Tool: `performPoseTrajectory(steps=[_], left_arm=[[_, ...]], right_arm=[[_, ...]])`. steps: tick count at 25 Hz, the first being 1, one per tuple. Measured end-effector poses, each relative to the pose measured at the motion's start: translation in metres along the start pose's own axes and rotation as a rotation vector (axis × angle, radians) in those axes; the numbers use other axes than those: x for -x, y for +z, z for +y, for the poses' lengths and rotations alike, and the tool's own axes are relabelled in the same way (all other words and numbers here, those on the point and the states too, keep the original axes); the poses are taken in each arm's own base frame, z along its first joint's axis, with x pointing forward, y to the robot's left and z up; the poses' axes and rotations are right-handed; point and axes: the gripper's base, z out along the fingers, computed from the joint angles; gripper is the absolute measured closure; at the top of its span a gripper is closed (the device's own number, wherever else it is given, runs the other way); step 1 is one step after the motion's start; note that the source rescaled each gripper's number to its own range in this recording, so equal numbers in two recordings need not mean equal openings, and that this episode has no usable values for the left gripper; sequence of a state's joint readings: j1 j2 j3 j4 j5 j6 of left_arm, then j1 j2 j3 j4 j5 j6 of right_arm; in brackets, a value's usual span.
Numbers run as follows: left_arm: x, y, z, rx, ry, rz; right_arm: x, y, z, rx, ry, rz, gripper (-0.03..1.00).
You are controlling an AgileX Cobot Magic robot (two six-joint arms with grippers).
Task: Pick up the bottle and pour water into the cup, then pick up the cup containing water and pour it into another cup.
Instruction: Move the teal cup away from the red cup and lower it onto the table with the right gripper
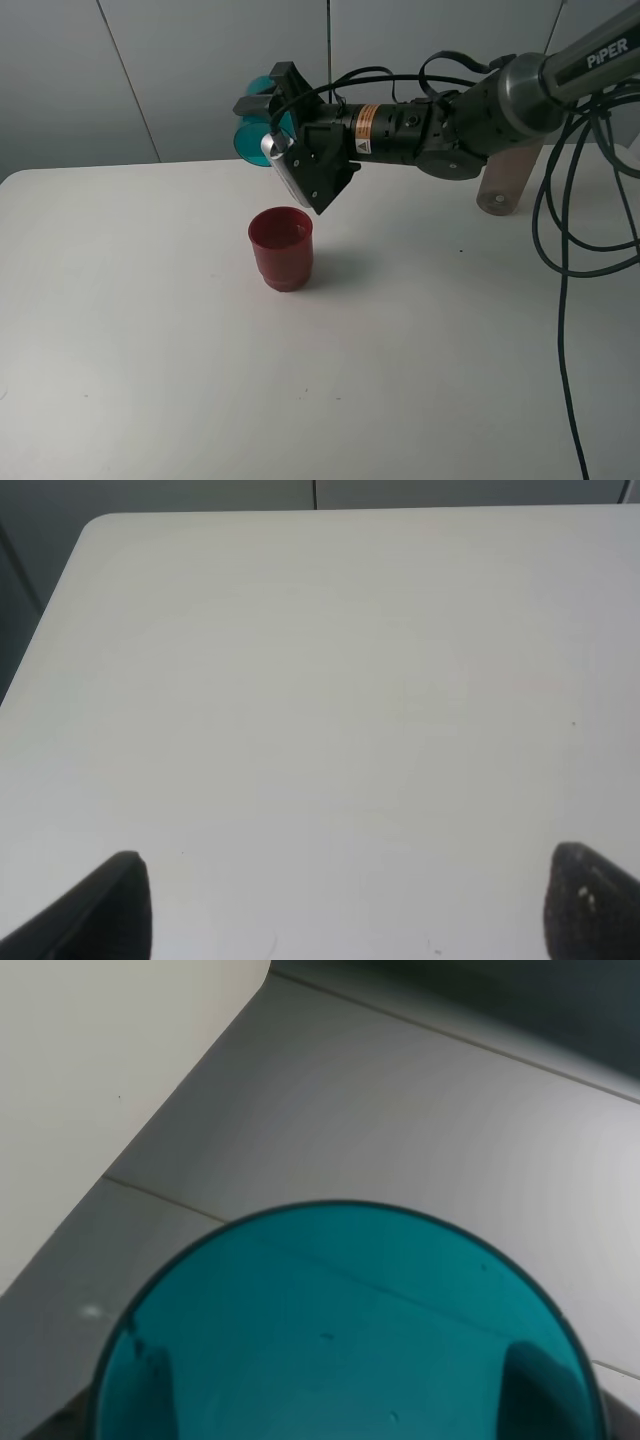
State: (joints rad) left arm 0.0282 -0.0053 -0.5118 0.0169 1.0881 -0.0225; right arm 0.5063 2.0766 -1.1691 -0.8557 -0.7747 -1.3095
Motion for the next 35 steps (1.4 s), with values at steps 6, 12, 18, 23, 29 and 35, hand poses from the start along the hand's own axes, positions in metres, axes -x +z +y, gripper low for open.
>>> performPoseTrajectory(steps=[6, 12, 18, 23, 29, 35], left_arm=[[0.0, 0.0, 0.0, 0.0, 0.0, 0.0], [0.0, 0.0, 0.0, 0.0, 0.0, 0.0], [0.0, 0.0, 0.0, 0.0, 0.0, 0.0], [0.0, 0.0, 0.0, 0.0, 0.0, 0.0], [0.0, 0.0, 0.0, 0.0, 0.0, 0.0], [0.0, 0.0, 0.0, 0.0, 0.0, 0.0]], right_arm=[[0.005, -0.003, 0.01, 0.051, 0.324, -0.002, 0.85], [0.001, -0.005, 0.01, 0.079, 0.866, 0.077, 0.85], [-0.009, -0.012, 0.001, 0.018, 1.269, 0.16, 0.85], [-0.021, -0.029, -0.003, -0.079, 1.497, 0.252, 0.85], [-0.02, -0.068, -0.004, -0.145, 1.619, 0.358, 0.85], [-0.007, -0.118, 0.002, -0.193, 1.729, 0.487, 0.85]])
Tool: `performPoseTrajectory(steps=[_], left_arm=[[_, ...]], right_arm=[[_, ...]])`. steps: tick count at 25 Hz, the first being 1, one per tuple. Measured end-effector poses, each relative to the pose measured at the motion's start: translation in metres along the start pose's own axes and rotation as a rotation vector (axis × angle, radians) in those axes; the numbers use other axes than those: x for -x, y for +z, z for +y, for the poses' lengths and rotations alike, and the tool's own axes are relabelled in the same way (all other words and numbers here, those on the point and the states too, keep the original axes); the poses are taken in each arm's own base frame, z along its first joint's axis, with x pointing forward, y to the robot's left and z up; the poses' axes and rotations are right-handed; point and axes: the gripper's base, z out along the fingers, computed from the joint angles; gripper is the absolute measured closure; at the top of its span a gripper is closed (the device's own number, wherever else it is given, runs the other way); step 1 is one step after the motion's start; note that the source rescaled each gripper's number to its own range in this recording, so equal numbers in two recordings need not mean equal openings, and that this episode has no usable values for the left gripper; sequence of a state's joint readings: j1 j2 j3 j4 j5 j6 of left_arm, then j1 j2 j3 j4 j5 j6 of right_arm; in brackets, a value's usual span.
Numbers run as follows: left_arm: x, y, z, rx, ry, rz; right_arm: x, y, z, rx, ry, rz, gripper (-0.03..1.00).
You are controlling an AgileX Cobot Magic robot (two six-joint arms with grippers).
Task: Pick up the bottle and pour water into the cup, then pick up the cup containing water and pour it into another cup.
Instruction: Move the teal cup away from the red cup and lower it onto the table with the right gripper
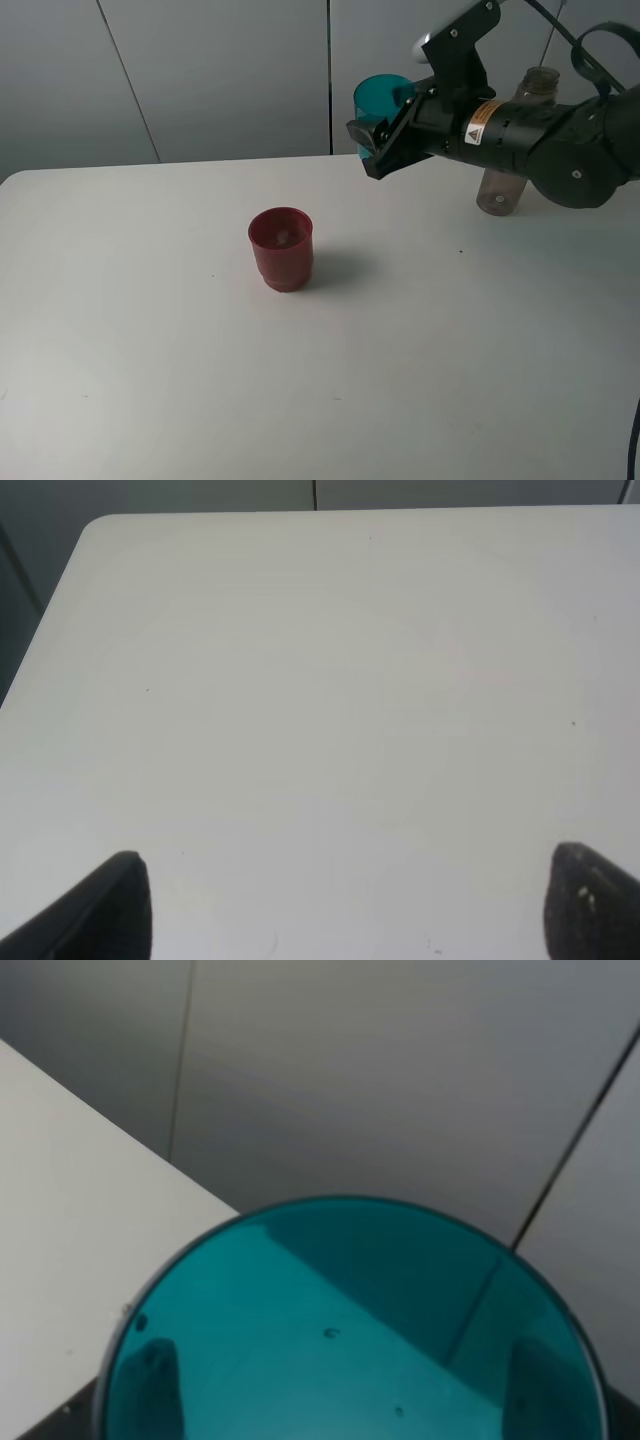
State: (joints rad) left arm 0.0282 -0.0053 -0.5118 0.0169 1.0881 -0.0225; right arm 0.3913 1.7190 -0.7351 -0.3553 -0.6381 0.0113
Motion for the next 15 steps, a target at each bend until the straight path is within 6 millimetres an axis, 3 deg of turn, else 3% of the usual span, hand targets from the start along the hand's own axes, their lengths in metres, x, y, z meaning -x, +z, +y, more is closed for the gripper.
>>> performPoseTrajectory(steps=[7, 15], left_arm=[[0.0, 0.0, 0.0, 0.0, 0.0, 0.0], [0.0, 0.0, 0.0, 0.0, 0.0, 0.0]], right_arm=[[-0.042, -0.031, -0.009, -0.121, 0.15, 0.137, 0.85], [-0.082, -0.023, -0.015, -0.194, 0.269, 0.171, 0.85]])
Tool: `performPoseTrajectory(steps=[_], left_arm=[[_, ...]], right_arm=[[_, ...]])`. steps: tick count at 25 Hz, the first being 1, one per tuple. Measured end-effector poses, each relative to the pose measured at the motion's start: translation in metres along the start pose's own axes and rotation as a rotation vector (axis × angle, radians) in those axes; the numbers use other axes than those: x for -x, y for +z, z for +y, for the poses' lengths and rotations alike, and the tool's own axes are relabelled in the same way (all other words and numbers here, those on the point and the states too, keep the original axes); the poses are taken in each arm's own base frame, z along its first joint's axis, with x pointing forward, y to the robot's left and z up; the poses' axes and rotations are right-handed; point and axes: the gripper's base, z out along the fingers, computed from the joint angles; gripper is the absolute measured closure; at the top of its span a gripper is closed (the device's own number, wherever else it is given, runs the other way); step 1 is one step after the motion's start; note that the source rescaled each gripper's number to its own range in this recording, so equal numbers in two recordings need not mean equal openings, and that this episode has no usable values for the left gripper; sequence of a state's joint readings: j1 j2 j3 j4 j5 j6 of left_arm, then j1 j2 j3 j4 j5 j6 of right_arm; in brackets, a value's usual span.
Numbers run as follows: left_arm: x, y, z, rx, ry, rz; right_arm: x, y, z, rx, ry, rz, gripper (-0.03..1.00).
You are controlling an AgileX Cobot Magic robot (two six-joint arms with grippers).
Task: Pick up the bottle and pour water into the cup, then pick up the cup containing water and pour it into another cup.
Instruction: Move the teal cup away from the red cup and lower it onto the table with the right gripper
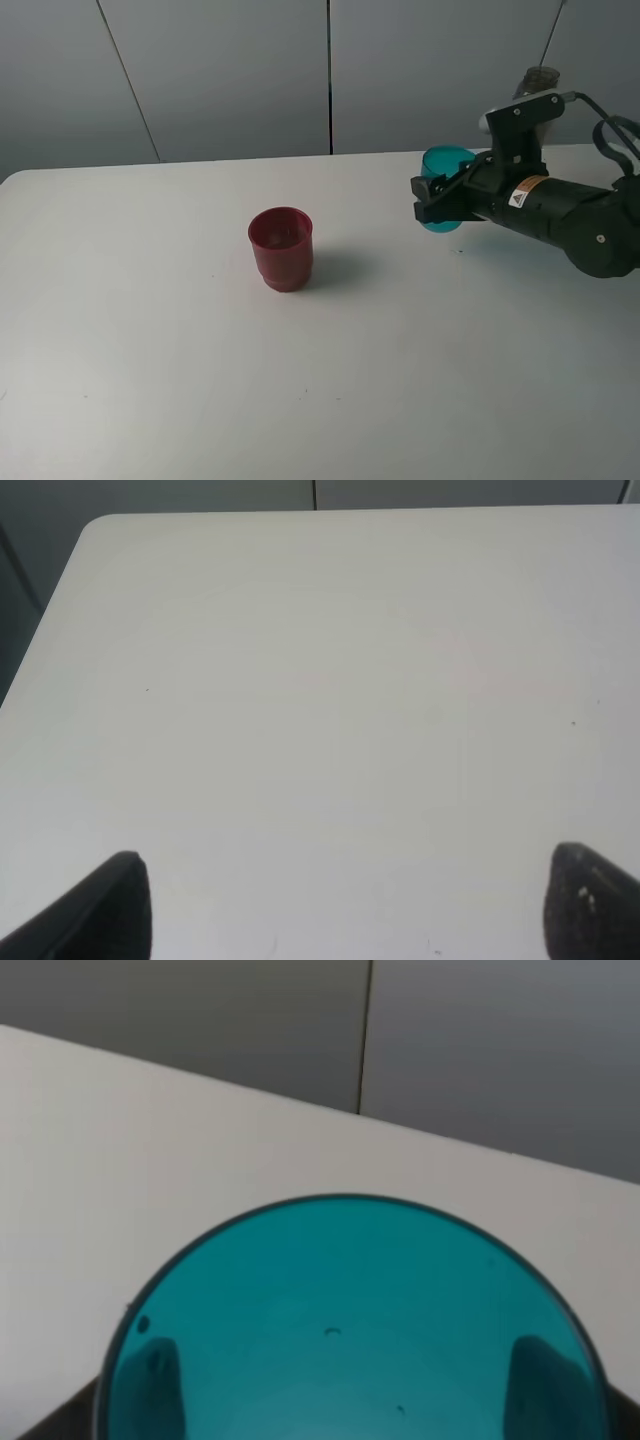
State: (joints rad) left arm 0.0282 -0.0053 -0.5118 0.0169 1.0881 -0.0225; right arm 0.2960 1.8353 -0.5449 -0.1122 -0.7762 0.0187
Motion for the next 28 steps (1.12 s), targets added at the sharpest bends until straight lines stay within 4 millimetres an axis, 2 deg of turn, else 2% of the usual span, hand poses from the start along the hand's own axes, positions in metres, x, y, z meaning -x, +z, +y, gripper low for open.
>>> performPoseTrajectory(steps=[5, 9, 13, 28], left_arm=[[0.0, 0.0, 0.0, 0.0, 0.0, 0.0], [0.0, 0.0, 0.0, 0.0, 0.0, 0.0], [0.0, 0.0, 0.0, 0.0, 0.0, 0.0], [0.0, 0.0, 0.0, 0.0, 0.0, 0.0]], right_arm=[[-0.024, 0.015, -0.002, -0.003, 0.022, -0.02, 0.85], [-0.034, 0.021, -0.003, -0.015, 0.043, -0.083, 0.85], [-0.047, 0.026, -0.003, -0.016, 0.06, -0.062, 0.85], [-0.051, 0.027, -0.004, -0.023, 0.069, -0.039, 0.85]])
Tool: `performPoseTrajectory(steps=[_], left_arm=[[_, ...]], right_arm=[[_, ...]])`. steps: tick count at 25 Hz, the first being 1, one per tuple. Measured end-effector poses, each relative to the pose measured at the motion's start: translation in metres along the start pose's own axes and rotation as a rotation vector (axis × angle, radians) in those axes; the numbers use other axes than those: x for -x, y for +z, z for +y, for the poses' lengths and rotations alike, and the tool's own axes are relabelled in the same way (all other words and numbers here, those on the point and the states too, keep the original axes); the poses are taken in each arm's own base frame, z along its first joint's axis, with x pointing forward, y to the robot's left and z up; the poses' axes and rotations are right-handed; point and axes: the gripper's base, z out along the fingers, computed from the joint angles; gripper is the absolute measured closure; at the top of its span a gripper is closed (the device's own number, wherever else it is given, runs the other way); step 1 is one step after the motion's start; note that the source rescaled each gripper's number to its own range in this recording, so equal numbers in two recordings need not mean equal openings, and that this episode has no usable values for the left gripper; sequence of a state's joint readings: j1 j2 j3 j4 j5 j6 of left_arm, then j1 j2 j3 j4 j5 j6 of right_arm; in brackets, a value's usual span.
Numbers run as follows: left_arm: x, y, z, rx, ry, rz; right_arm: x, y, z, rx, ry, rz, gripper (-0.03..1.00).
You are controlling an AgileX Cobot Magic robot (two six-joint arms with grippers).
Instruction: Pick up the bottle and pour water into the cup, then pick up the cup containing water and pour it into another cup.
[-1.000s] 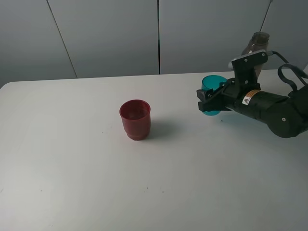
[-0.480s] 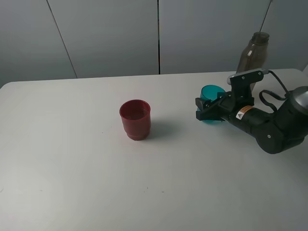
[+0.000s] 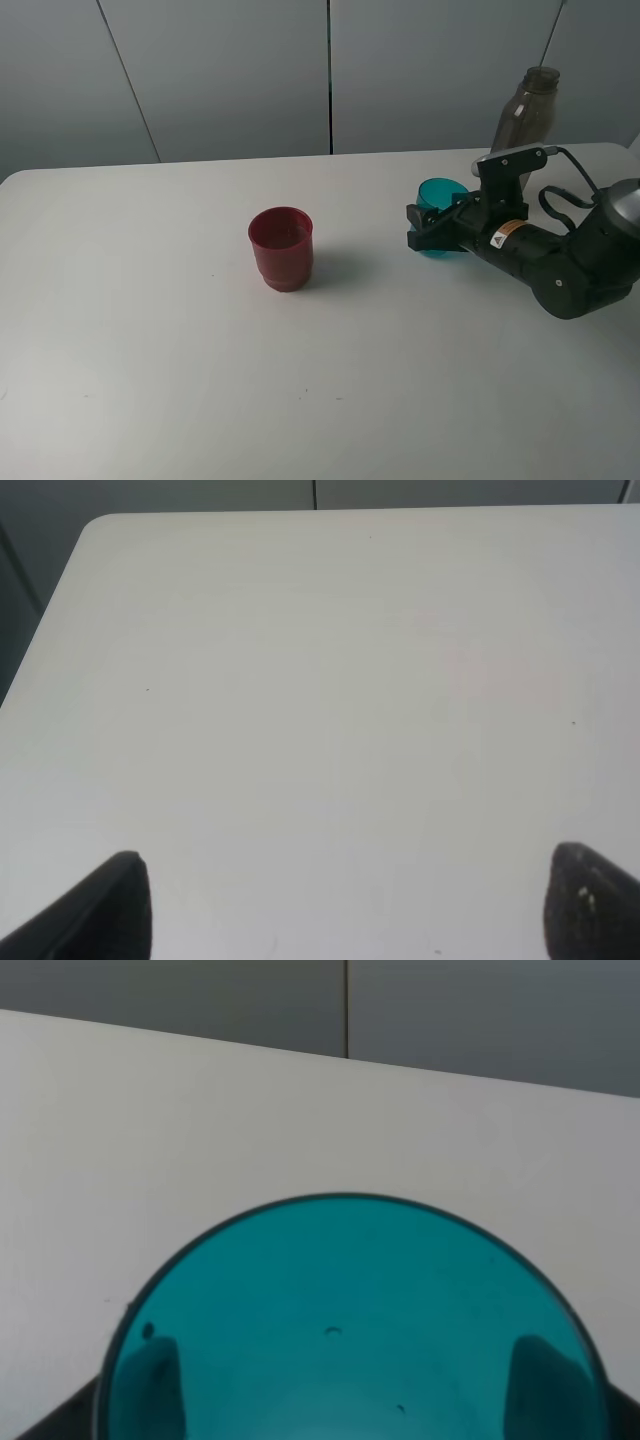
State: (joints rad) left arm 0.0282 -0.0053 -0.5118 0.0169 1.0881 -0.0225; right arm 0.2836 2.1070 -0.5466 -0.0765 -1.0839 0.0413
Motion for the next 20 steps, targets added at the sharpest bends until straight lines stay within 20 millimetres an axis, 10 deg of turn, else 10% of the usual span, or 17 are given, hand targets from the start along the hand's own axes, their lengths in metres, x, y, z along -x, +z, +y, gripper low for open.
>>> performPoseTrajectory(steps=[3, 4, 6, 8, 20], left_arm=[[0.0, 0.0, 0.0, 0.0, 0.005, 0.0], [0.0, 0.0, 0.0, 0.0, 0.005, 0.0], [0.0, 0.0, 0.0, 0.0, 0.005, 0.0], [0.0, 0.0, 0.0, 0.0, 0.006, 0.0], [0.0, 0.0, 0.0, 0.0, 0.003, 0.0]], right_arm=[[0.0, 0.0, 0.0, -0.002, 0.003, 0.0, 0.85], [0.0, 0.0, 0.0, -0.002, 0.005, 0.0, 0.74], [-0.001, 0.0, 0.001, 0.006, 0.004, 0.008, 0.22], [-0.002, 0.0, 0.001, 0.015, -0.002, 0.018, 0.02], [0.018, -0.029, 0.004, 0.027, -0.022, 0.382, -0.03]])
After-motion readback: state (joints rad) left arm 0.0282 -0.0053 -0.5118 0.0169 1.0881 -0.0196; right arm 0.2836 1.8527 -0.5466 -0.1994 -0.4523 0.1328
